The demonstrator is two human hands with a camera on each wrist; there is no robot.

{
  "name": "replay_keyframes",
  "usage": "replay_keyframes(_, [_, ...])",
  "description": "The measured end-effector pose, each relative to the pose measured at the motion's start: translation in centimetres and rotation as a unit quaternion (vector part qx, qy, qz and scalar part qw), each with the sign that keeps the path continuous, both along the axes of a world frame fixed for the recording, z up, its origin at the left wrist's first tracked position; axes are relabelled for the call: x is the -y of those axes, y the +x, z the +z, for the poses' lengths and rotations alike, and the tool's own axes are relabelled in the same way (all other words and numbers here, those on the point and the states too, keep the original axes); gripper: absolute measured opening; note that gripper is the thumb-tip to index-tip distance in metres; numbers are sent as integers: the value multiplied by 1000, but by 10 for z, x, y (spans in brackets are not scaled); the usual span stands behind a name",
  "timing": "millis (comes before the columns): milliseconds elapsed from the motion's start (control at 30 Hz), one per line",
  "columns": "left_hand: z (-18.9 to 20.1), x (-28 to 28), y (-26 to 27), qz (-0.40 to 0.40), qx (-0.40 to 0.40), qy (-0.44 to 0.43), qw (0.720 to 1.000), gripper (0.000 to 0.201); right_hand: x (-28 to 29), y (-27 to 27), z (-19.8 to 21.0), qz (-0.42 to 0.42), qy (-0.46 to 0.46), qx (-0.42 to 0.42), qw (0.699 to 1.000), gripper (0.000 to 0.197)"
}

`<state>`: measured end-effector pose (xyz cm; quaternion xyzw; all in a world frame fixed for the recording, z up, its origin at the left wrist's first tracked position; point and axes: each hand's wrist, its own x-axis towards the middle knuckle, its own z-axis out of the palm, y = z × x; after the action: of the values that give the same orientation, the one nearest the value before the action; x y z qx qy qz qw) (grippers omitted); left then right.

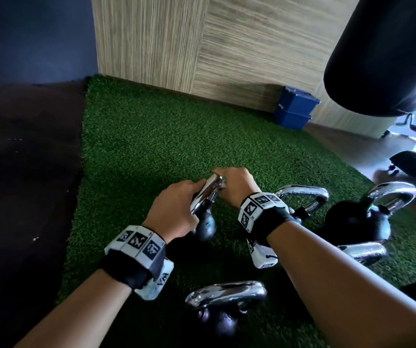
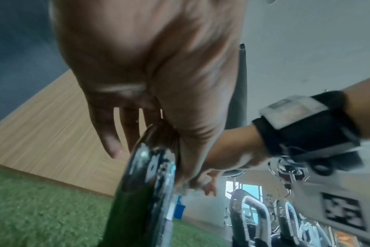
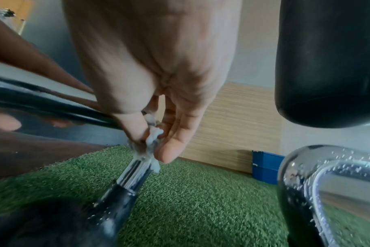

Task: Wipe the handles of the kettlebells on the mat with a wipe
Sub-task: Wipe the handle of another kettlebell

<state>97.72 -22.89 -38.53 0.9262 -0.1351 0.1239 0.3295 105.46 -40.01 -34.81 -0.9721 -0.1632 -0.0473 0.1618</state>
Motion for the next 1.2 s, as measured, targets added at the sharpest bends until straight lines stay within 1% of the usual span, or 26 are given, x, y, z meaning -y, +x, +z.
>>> replay_keyframes(100, [11,-19,17,-30,-40,67,996,82,9,-6,8,-21,-49,-28,998,13])
replay_keyframes(133, [16,-25,24,-42,-56,88,994,84,13,-9,10,-31,-56,-37,997,11])
replay_keyframes(233, [30,-36,39,-79,-88,140,983,83,23,-20,10,-39,-64,-53,996,11])
replay_keyframes(333, [33,-36,44,-99,-87,170,977,81,27,-28,11,-39,-71,-59,995,12])
replay_keyframes(400, [29,-35,42,-106,-80,176,975,74,28,-30,12,-35,-66,-60,995,13])
replay_keyframes(533, [22,-35,42,-79,-43,160,983,52,28,-28,12,-34,-54,-69,996,13])
replay_keyframes(667, [21,-27,40,-50,-31,168,984,49,28,-22,11,-39,-46,-79,995,14])
replay_keyframes(833, [31,-19,27,-15,-39,219,975,48,32,-22,14,-32,-41,-71,996,16])
replay_keyframes(900, [42,-14,21,-4,-62,239,969,47,39,-21,25,-24,-32,-90,995,17])
replay_keyframes(967, [57,-6,15,1,-92,271,958,50,52,-18,41,-17,7,-100,995,15])
replay_keyframes(1000, [66,0,13,2,-101,292,951,54,62,-17,53,-16,23,-95,995,19])
replay_keyframes(1033, [74,7,10,1,-105,309,945,58,74,-17,65,-13,30,-85,996,23])
replay_keyframes(1100, [95,24,7,-4,-114,326,938,64,101,-15,90,-11,47,-79,996,23])
replay_keyframes(1200, [133,55,6,-22,-165,349,922,65,151,-4,122,-8,72,-97,993,25])
